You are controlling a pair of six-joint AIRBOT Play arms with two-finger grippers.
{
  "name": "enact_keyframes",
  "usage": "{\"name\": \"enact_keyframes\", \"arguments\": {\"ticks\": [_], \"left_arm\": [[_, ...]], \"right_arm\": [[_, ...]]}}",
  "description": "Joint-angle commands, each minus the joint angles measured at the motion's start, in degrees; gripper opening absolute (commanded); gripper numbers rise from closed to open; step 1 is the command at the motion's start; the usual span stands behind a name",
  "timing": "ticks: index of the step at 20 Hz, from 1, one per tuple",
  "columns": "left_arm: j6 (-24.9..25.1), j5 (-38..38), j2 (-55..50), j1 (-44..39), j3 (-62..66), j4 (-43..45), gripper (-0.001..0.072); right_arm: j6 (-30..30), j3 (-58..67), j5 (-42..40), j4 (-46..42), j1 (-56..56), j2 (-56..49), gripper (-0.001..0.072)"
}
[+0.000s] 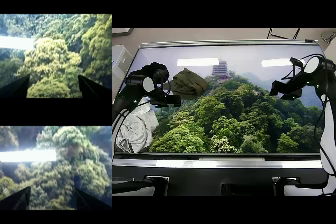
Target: Fold the clothes and pants, and hang the long-sleeved shirts on hangers.
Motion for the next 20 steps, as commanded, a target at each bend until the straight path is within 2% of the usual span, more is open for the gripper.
{"name": "enact_keyframes", "arguments": {"ticks": [1, 6, 7, 9, 10, 12, 13, 14, 17, 20], "left_arm": [[-0.9, 9.8, -0.7, 0.0, 0.0, 0.0, 0.0709], [-1.6, 25.9, -4.7, -0.7, 0.0, 0.0, 0.0710], [-7.5, 29.7, -6.1, 0.2, 0.3, 0.0, 0.0711], [-21.0, 30.4, -9.4, 4.3, 2.1, -0.3, 0.0713], [-24.2, 29.2, -11.1, 7.8, 2.9, -3.3, 0.0713], [-24.9, 27.2, -13.6, 15.3, 3.1, -15.0, 0.0714], [-24.5, 27.0, -15.0, 18.4, 3.0, -21.7, 0.0714], [-21.2, 27.8, -16.4, 20.2, 3.0, -27.6, 0.0714], [-7.5, 32.7, -20.6, 20.3, 3.1, -43.5, 0.0713], [2.9, 39.5, -24.0, 16.8, 3.1, -56.8, 0.0711]], "right_arm": [[0.0, 0.0, -5.6, -0.4, 0.0, 0.0, 0.0624], [-0.4, 0.0, -15.6, -0.6, 0.0, 0.0, 0.0624], [-0.4, 0.0, -17.7, -0.6, 0.0, 0.0, 0.0623], [0.4, 0.0, -21.7, 0.0, 0.0, 0.0, 0.0623], [0.1, 0.0, -21.7, 0.3, 0.0, 0.0, 0.0623], [-0.4, 0.0, -21.2, 0.2, 0.0, 0.0, 0.0623], [-0.4, 0.0, -20.9, 0.1, 0.0, 0.0, 0.0623], [-0.5, 0.0, -20.8, 0.2, 0.0, 0.0, 0.0622], [-0.5, 0.0, -20.8, 0.3, 0.0, 0.0, 0.0623], [-0.4, 0.0, -20.7, 0.5, 0.0, 0.0, 0.0623]]}}
